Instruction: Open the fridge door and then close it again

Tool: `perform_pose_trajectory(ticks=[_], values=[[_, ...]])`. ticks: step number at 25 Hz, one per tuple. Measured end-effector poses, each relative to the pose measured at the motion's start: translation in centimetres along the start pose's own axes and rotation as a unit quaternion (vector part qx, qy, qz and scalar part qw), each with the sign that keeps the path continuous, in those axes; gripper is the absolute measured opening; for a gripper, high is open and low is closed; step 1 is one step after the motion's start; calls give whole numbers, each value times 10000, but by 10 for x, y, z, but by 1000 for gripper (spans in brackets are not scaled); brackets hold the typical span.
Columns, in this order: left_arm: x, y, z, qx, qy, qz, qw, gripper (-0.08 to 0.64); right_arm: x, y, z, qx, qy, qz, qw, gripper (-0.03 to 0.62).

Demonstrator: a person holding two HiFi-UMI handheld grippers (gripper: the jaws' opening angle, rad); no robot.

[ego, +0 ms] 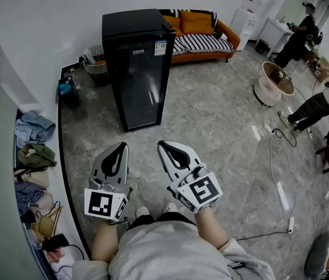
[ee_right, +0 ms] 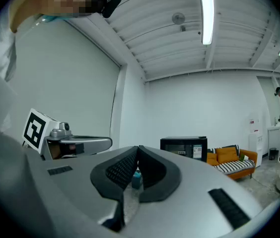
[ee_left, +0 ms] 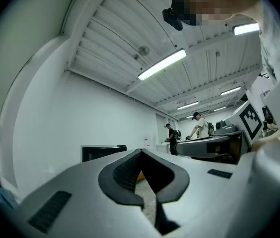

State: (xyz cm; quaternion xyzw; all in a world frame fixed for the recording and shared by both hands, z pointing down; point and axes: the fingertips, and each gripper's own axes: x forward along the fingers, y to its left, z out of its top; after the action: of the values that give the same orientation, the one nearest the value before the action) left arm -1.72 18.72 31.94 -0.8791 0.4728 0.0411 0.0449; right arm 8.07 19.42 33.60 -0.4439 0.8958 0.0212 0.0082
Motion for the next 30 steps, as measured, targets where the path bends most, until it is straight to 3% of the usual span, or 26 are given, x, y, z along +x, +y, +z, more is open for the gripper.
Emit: perform_pose_trajectory(ticks=[12,15,18,21,30], values=[[-19,39,3,0,-55,-65,10000,14,35,34,4,122,98,-2,9999,15],[-22,49,5,-36,-88,-94,9999,14,43,44,3,-254,13,213,9995,17],[-26,56,5,16,-85,-147,9999,14,48,56,7,-164,-92,400,9990,17],[-29,65,3,72,-97,-208,9997,14,52,53,11,59,-162,177,9997,17],[-5,98,-7,-34,-161,-57,9998,14,82,25,4,-80,-483,-26,9988,17]])
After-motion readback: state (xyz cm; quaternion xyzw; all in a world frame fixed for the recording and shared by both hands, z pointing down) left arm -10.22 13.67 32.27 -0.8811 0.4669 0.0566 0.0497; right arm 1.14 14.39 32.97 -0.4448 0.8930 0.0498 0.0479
